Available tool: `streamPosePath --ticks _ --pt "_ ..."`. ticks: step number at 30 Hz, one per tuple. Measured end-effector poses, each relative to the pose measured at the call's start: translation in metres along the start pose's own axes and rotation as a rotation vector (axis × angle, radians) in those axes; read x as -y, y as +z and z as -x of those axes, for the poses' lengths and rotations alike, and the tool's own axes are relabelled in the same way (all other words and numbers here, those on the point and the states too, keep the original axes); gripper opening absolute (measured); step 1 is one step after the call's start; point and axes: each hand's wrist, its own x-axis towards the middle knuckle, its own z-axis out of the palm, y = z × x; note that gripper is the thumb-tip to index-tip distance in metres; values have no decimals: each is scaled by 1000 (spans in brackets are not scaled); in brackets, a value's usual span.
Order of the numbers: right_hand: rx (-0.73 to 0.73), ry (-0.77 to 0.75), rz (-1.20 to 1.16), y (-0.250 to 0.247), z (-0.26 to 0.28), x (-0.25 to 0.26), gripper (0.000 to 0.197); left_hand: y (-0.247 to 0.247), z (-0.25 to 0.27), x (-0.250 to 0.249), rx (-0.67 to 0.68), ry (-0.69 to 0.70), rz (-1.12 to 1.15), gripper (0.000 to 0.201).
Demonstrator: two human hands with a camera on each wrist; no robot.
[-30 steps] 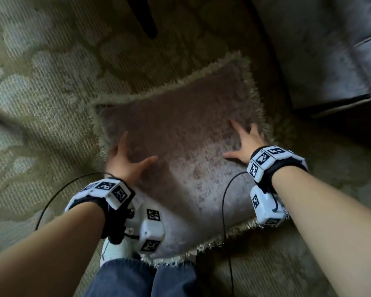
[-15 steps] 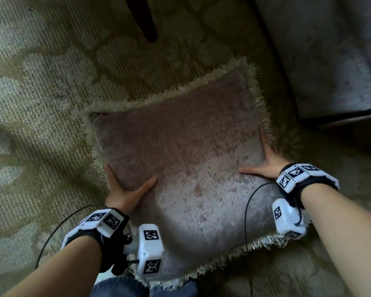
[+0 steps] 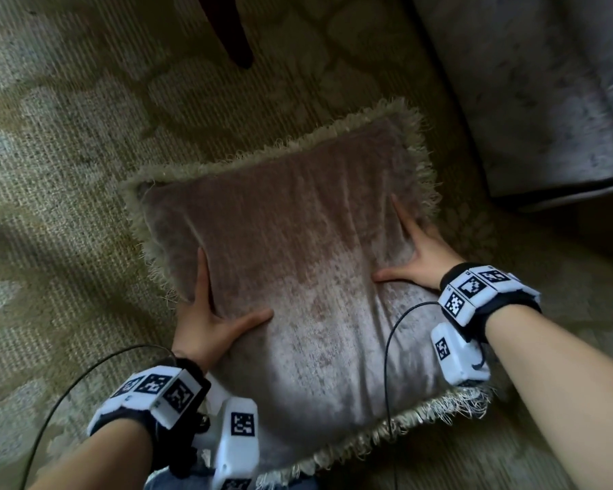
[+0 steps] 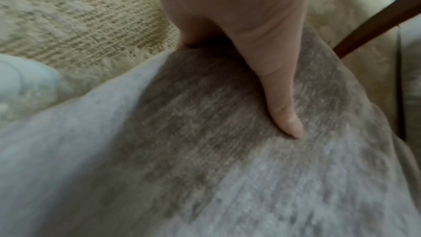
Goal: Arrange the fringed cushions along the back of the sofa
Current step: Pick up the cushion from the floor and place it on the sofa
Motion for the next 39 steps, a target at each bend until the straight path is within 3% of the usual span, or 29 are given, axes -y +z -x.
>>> streamPosePath --ticks 4,8,14,26,32,39 --pt "-67 -39 -25 -2 5 7 119 -4 1 -4 -32 2 10 131" --pt "-132 -62 -96 -14 26 21 117 -23 15 -29 -78 89 20 135" --pt "-306 -95 -191 -85 90 56 117 -77 58 -104 -180 254 8 132" --pt "-548 -82 -261 -291 293 117 119 -195 206 -332 -167 465 -51 131" --pt "-638 -232 -502 -396 339 136 116 -239 238 -471 -179 643 -112 132" --pt "-784 -223 -515 -516 347 157 120 -261 230 -629 -178 809 -134 131"
